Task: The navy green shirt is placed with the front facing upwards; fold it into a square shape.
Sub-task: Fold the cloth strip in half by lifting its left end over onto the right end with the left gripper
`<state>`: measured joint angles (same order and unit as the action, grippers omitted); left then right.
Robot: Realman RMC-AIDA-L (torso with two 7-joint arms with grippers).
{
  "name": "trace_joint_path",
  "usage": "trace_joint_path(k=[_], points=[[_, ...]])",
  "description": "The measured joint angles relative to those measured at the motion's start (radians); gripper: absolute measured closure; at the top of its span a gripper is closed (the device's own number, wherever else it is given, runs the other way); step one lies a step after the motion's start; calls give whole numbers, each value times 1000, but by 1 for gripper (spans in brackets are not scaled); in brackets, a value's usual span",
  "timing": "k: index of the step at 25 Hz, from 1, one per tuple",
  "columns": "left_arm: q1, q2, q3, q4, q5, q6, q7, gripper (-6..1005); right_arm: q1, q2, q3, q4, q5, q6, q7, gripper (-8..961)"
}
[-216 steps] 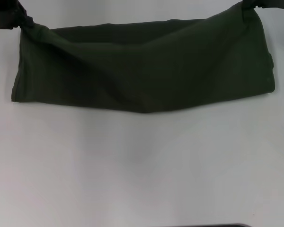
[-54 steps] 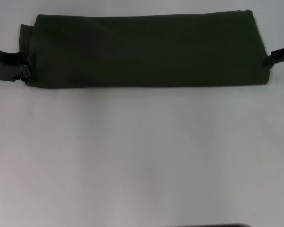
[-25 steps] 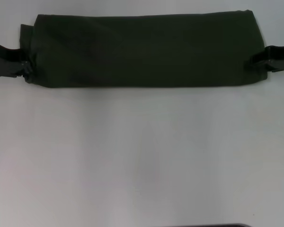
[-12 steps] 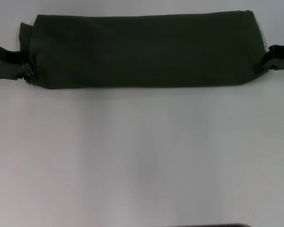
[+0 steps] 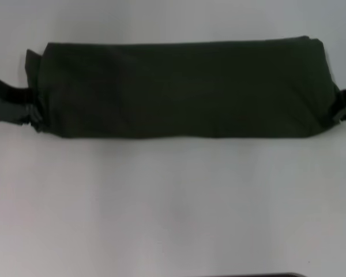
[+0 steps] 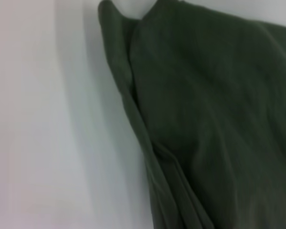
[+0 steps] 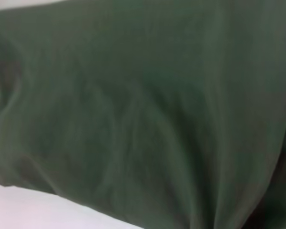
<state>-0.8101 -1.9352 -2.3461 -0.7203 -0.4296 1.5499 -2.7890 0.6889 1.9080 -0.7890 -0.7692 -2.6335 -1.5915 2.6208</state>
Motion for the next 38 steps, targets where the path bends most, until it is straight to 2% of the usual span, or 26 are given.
trace_joint_path(k=[3,9,14,20,38], points=[[47,-20,6,-85,24,122,0,940,-13,8,5,-34,-37,-50,0,943],[115,-43,22,-173,50,232,-5,940,-31,9,1,-47,-61,-124,0,943],[153,-56,23,-203,52,273,0,939,-33,18,-1,-43,-110,-159,-6,942],[167,-70,28,-210,69,307,3,941,-40,31,-8,-46,-140,-218,-10,942],[173,-72,23,-206,73,346,8,939,-33,44,-18,-45,-139,-215,-34,936]])
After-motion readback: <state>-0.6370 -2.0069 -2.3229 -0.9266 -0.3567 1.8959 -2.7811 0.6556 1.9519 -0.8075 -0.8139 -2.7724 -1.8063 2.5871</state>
